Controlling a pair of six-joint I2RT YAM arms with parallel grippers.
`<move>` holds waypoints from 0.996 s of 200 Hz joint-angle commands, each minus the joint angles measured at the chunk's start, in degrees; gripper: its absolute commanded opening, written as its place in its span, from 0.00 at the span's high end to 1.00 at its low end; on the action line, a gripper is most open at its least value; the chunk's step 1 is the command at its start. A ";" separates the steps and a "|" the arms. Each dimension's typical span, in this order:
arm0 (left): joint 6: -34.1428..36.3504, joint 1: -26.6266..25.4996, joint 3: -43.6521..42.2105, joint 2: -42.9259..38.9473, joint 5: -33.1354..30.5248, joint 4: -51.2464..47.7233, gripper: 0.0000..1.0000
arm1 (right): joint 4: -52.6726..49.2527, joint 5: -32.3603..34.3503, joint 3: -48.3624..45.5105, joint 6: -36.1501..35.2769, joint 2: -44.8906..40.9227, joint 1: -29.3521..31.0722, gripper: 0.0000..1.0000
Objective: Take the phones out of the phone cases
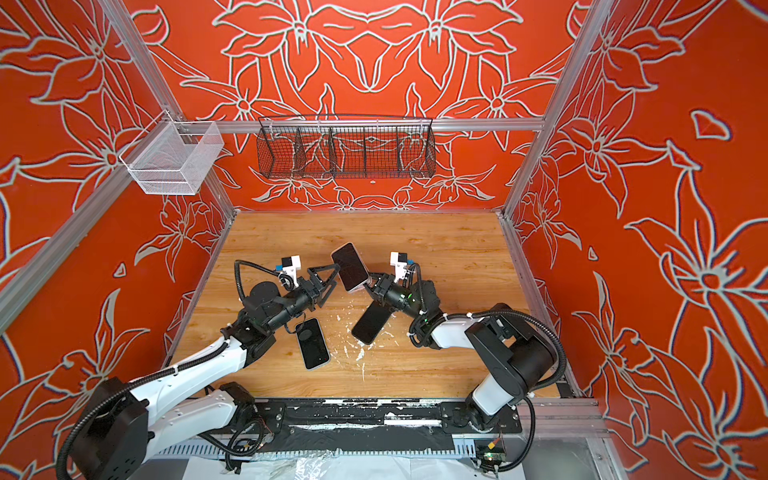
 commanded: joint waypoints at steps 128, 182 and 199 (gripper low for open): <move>-18.30 -13.04 3.83 -8.96 -11.50 -13.39 0.03 | 5.86 7.35 2.55 -5.86 1.48 1.70 1.00; -18.92 -13.34 5.04 -5.15 -12.50 -8.70 0.03 | 5.86 10.11 2.48 -7.90 1.70 3.62 1.00; -18.82 -13.35 5.22 -5.16 -13.34 -8.98 0.03 | 5.85 10.59 2.63 -8.07 1.95 4.15 1.00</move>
